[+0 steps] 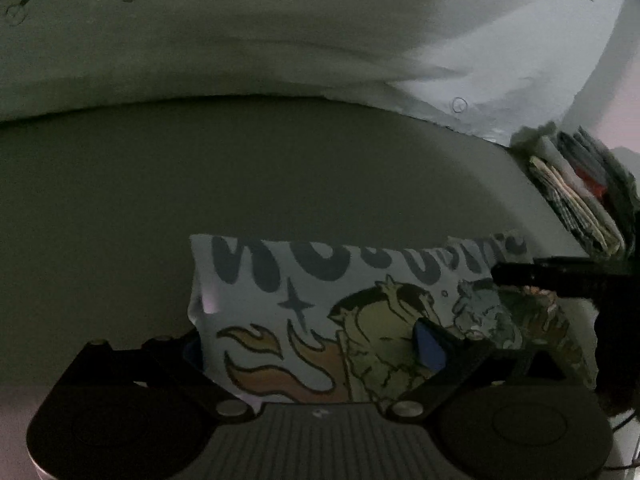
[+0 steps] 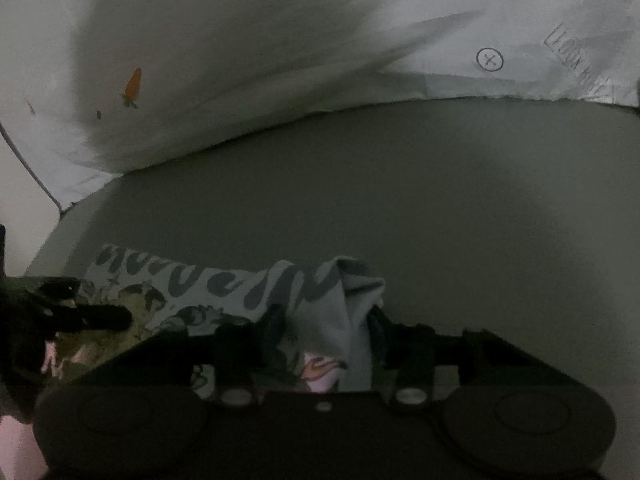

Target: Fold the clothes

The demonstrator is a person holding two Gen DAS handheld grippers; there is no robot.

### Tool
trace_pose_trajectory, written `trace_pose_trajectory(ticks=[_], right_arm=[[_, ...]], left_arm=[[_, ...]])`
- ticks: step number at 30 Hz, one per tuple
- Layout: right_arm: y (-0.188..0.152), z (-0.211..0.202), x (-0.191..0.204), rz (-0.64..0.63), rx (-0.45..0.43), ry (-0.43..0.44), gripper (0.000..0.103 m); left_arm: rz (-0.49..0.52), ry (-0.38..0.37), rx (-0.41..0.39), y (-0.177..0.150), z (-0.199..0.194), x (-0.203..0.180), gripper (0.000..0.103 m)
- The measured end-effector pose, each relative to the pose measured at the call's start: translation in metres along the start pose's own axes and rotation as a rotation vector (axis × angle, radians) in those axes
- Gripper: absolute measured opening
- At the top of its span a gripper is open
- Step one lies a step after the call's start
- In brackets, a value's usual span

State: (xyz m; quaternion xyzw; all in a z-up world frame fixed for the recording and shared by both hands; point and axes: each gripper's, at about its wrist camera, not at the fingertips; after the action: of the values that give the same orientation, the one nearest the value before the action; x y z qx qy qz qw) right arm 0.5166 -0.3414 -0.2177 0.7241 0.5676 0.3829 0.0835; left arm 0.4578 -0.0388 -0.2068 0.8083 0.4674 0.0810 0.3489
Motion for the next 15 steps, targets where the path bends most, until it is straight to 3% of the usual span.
trace_pose_trajectory(ticks=[1,2,3,5,9,15], right_arm=[[0.000,0.000,-0.001,0.010,0.005,0.014,0.040],[0.000,0.000,-0.001,0.017,0.010,0.028,0.034],[0.000,0.002,0.000,0.021,0.015,0.039,0.034],[0.000,0.004,0.002,0.041,0.032,0.067,0.023],[-0.004,-0.004,0.017,0.014,0.033,0.078,0.016],[-0.017,-0.063,0.049,0.007,-0.100,0.076,0.013]], left_arm=[[-0.017,-0.004,-0.010,-0.001,-0.002,0.001,0.094],[-0.036,-0.002,-0.021,-0.002,-0.005,0.003,0.082],[-0.056,0.017,-0.028,-0.003,-0.007,0.003,0.062],[-0.094,0.053,-0.039,-0.006,-0.010,0.002,0.047],[-0.139,0.099,-0.050,-0.006,-0.018,-0.005,0.021],[-0.255,0.125,-0.129,-0.006,-0.058,-0.020,0.017]])
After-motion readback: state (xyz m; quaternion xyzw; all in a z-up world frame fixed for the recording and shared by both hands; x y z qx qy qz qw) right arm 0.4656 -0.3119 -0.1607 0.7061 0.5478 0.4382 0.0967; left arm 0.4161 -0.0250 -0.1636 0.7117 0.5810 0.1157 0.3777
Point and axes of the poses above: each gripper's, at about its wrist camera, not at the fingertips, and z roughly the way its jaws point, x to its left, y to its top, and after that the axes turned 11 degrees about z, right-handed
